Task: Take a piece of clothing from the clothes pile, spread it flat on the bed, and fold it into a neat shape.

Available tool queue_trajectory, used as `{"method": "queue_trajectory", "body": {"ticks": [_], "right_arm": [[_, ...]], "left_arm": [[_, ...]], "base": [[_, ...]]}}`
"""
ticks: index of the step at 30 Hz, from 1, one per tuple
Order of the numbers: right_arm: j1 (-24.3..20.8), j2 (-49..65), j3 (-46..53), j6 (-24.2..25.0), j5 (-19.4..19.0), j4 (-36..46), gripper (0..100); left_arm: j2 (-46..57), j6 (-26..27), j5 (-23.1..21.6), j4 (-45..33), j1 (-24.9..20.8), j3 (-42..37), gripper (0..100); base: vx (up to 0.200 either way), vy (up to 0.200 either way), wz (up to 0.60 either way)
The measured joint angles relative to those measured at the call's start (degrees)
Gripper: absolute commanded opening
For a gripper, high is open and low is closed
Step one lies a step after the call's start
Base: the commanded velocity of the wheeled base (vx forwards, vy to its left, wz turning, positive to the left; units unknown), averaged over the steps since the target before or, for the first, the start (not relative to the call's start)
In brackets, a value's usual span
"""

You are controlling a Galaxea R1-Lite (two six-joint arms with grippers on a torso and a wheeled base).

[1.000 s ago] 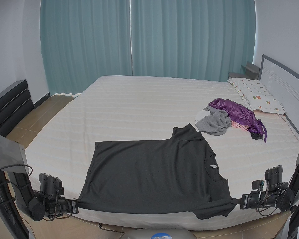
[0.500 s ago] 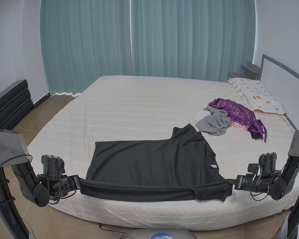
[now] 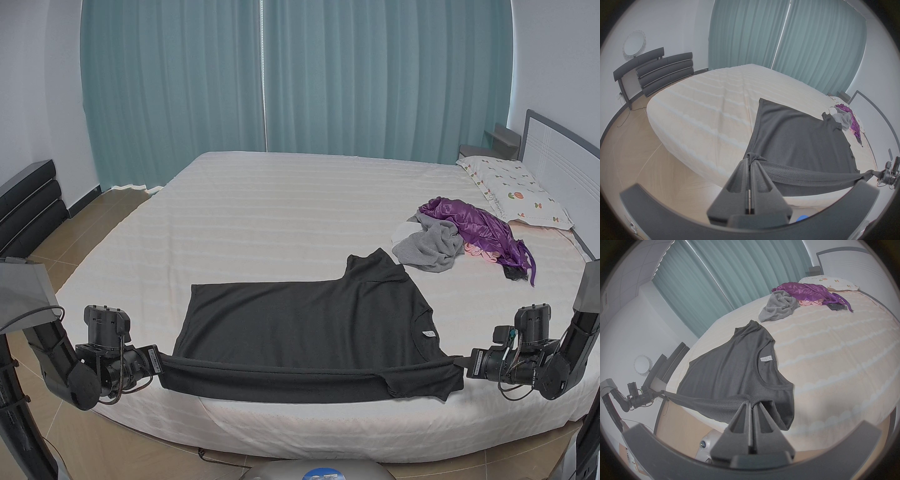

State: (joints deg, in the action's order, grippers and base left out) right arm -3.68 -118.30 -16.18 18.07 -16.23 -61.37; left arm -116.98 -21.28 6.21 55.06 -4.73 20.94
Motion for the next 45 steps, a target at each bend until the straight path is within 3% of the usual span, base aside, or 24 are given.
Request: {"method": "queue_trajectory", "body": {"ticks": [16, 44, 45], "right_arm": [[-0.85, 3.00, 0.41, 0.27, 0.16, 0.66, 0], [-1.02, -11.56, -17.29, 1.69, 1.69, 5.25, 0], [-1.02, -11.78, -17.44, 2.01, 1.67, 5.23, 0]], "left_arm": [[-0.35, -0.09, -0.11, -0.30, -0.01, 0.27, 0], [-17.29, -1.45, -0.20, -0.52, 0.07, 16.46, 0], [-17.47, -2.15, -0.18, -0.52, 0.05, 16.70, 100]], "base": [[0.000, 0.000, 0.00], [0.000, 0.000, 0.00], [0.000, 0.000, 0.00]]}}
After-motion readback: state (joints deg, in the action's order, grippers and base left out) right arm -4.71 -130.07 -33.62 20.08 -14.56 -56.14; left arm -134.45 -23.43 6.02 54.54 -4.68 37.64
